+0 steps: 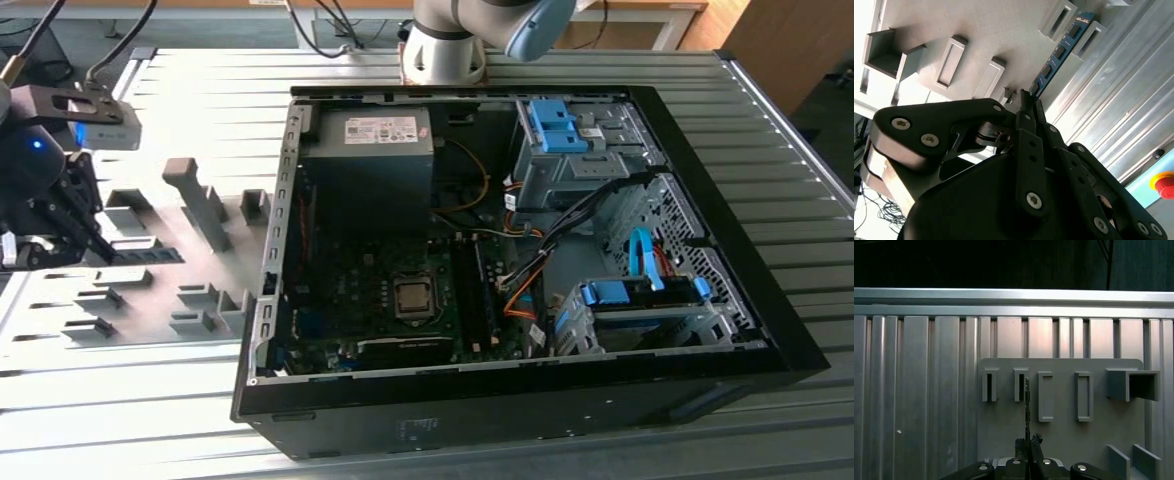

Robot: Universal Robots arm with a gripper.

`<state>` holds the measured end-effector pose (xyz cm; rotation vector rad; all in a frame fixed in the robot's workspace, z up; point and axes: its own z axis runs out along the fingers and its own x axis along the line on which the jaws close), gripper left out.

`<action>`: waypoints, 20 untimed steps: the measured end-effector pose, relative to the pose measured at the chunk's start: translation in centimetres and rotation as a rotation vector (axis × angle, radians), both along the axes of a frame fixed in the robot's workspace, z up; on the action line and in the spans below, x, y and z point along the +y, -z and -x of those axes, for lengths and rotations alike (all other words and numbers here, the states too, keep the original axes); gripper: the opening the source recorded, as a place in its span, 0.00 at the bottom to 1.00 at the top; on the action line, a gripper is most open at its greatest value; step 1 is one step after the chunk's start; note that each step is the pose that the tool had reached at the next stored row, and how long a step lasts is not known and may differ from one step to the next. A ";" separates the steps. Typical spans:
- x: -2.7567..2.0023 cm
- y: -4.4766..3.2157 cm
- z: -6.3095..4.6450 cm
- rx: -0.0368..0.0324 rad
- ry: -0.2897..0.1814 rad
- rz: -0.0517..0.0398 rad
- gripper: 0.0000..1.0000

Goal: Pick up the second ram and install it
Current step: 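Pick up the second ram and move it above second insertion slot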

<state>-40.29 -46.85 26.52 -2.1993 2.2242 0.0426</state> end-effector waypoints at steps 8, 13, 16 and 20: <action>0.00 -0.65 0.0 0.0001 0.000 0.0001 0.14; 0.00 -1.07 0.0 0.0001 0.000 0.0000 0.14; 0.00 -1.33 0.0 0.0000 0.000 0.0000 0.14; 0.00 -1.66 0.0 0.0000 0.000 -0.0001 0.14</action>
